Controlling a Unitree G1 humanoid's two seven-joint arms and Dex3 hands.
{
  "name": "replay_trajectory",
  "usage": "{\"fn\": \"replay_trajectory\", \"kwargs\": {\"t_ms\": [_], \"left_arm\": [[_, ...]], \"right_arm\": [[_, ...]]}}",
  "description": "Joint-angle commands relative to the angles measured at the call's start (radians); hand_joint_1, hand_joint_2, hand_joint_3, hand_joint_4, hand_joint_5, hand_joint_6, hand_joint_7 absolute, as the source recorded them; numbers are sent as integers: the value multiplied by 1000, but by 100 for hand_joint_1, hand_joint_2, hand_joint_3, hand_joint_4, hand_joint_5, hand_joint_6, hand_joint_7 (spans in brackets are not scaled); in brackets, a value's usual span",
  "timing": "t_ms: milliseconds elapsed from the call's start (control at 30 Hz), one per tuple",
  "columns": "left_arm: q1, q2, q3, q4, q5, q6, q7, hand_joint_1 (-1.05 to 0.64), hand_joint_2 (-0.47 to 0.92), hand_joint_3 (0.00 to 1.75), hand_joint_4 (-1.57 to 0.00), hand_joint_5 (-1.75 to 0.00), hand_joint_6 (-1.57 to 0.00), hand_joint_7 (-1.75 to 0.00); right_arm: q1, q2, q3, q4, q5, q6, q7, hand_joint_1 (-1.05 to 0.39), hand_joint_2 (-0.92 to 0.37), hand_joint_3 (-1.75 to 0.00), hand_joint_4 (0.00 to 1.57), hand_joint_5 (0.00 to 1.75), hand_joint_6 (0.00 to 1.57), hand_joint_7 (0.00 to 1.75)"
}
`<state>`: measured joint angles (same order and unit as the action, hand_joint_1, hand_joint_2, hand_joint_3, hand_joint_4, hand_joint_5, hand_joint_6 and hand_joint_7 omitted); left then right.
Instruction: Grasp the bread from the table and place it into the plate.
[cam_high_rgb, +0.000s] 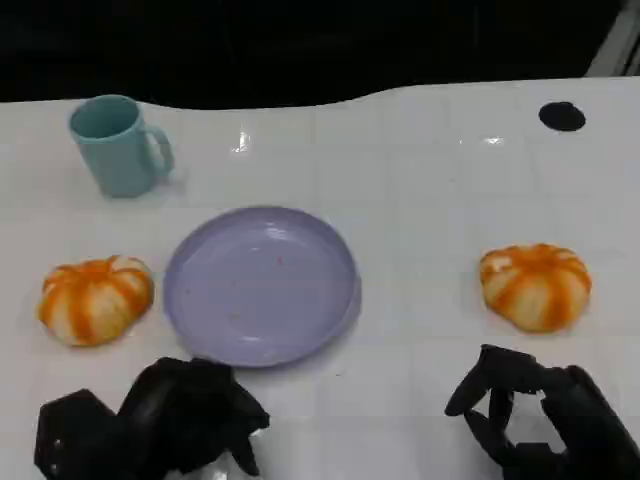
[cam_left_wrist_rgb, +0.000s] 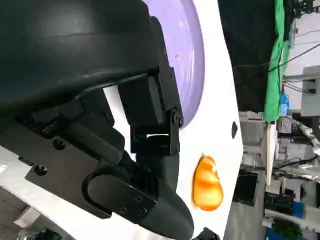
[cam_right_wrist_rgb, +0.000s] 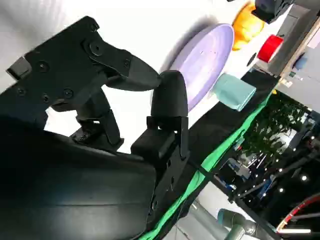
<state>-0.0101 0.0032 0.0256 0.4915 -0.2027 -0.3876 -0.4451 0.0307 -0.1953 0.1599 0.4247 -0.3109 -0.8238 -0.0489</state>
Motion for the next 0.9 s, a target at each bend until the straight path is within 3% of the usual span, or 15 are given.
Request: {"fn": "replay_trajectory", "kwargs": {"t_ms": [33, 900], "left_arm": [[9, 9, 7, -3, -1, -4, 1, -105, 80, 0, -145, -104, -154, -55], [-3, 12, 13, 9, 0, -12, -8, -105, 81, 1, -144, -104, -153, -55]], "right_arm": [[8, -15, -12, -1, 7, -2, 0, -32, -48, -104, 77, 175, 74, 135], [-6, -5, -25, 1, -8, -5, -26, -31, -48, -102, 76, 175, 74, 131]]}}
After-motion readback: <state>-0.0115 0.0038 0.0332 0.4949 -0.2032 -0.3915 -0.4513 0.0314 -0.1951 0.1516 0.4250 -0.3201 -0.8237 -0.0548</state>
